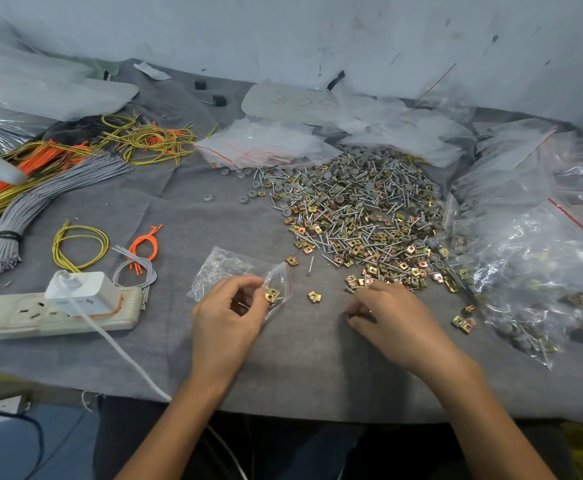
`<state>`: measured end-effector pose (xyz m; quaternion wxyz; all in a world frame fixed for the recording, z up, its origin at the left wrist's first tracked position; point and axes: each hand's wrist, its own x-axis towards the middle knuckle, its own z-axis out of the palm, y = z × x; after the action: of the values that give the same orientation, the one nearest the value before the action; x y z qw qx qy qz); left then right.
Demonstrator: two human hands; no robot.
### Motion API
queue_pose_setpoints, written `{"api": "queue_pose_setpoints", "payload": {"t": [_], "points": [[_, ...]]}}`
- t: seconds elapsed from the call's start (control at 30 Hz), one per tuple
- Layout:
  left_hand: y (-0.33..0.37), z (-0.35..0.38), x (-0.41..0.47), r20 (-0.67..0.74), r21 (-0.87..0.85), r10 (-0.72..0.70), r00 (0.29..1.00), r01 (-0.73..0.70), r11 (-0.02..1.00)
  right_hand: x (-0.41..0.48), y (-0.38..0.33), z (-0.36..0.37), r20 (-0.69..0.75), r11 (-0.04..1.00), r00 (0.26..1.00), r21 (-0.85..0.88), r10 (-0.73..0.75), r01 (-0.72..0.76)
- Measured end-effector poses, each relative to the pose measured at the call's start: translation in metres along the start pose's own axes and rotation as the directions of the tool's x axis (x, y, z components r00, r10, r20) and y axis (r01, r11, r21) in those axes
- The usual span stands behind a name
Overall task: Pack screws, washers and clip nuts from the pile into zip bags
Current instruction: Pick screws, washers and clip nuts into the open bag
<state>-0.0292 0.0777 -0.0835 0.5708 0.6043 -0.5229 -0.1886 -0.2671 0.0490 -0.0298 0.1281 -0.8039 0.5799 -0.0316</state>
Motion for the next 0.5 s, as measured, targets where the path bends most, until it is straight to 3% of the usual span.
{"api": "queue_pose_setpoints", "payload": {"t": [0.2,0.37,0.5], "points": [[-0.003,0.0,0.0,0.007,0.005,0.004,1.0,-0.004,1.0,0.001,-0.001,0.0,-0.035,0.998,0.999,0.059,-0.036,0.038],[-0.001,0.0,0.0,0.002,0.005,-0.006,1.0,0.006,1.0,0.01,-0.033,0.009,-0.149,0.887,0.987,0.445,-0.064,0.125],[0.0,-0.001,0.0,0.013,0.008,0.002,1.0,-0.002,1.0,0.026,-0.065,0.021,-0.195,0.831,0.978,0.53,-0.071,0.166]]}}
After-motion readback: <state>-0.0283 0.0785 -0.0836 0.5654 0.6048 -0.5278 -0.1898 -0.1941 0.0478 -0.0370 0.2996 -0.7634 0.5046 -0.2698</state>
